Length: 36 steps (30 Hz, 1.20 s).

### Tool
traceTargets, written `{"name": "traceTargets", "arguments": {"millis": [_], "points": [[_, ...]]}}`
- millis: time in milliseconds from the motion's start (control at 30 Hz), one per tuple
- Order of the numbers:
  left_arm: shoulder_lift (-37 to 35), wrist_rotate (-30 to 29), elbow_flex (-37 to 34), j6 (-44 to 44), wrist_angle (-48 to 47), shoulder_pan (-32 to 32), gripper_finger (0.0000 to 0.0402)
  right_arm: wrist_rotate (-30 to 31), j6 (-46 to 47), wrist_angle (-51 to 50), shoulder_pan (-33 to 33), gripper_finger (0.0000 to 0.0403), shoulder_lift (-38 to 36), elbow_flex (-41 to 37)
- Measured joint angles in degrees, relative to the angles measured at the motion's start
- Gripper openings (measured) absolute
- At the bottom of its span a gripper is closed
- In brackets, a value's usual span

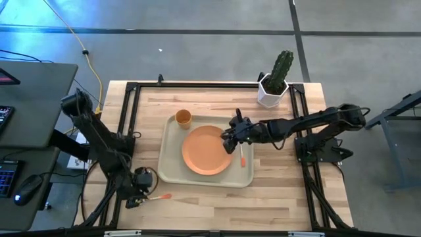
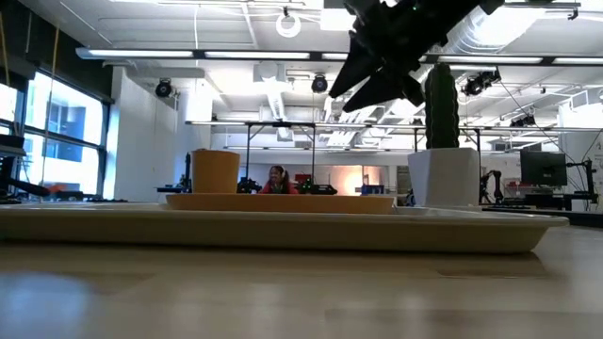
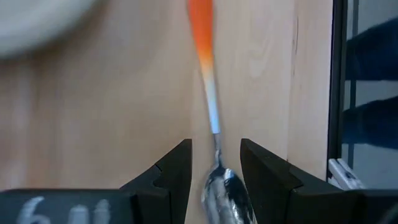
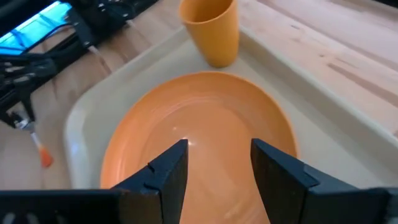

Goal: Pick and place plate/cup/fork/spoon on tray
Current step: Put the orange spoon on the serving tray to the left of the orange fork

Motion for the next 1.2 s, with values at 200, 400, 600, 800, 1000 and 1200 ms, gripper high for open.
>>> {"name": "traceTargets", "arguments": {"millis": [200, 400, 600, 800, 1000, 1200], "points": [[8.7, -1.5, 2.0, 1.0, 6.1, -2.6, 0.0126, 0.0, 0.3, 0.4, 3.0, 0.0165, 0.0, 0.0], [16.4, -4.4, 4.8, 0.4, 4.4, -3.1, 0.0112, 0.4, 2.4, 0.6, 5.0, 0.0165, 0.0, 0.0], [19.1, -5.2, 7.7, 1.4, -1.1, -3.3, 0.0050, 0.4, 3.0, 0.8, 7.4, 0.0165, 0.0, 0.0], [17.0, -4.5, 8.1, 4.3, -3.4, -2.7, 0.0010, 0.4, 5.0, 1.0, 8.4, 0.0165, 0.1, 0.0], [15.3, -5.9, 17.9, 22.3, -20.8, -1.9, 0.0004, -3.2, 11.5, 8.4, 8.0, 0.0165, 0.1, 0.0], [15.0, -12.9, 31.4, 48.0, -35.9, 2.2, 0.0003, -6.4, 9.3, 20.7, 7.9, 0.0165, 0.1, 0.0]]}}
